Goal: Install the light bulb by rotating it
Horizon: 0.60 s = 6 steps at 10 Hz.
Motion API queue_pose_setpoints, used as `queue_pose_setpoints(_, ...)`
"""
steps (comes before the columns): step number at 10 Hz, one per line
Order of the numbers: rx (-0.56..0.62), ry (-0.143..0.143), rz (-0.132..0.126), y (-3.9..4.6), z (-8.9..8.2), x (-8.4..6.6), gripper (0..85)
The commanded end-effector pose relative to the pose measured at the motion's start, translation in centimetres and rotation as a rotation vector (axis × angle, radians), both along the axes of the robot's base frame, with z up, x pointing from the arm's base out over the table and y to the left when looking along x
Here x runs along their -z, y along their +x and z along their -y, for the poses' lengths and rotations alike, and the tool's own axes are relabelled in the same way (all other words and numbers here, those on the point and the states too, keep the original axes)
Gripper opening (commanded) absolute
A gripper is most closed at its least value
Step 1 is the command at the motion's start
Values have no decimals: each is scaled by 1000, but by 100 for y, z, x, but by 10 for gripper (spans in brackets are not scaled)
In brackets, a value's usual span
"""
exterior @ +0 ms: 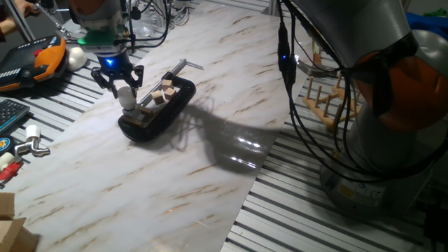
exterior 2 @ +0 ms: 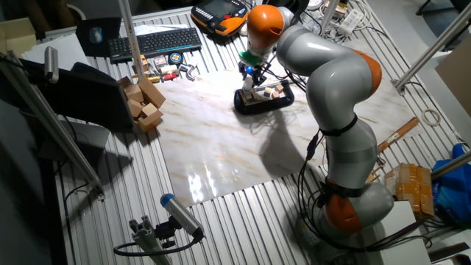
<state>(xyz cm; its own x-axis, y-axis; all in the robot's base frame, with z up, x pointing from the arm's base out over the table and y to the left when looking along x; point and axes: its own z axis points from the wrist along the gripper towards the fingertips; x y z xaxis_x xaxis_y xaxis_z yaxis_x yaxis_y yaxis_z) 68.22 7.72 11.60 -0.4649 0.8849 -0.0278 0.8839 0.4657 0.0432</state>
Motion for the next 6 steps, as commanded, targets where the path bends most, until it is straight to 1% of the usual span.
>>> queue_pose_setpoints(1,10,4,1,0,-1,3,0)
queue_pose_setpoints(6,53,4,3,-1,1,9,0)
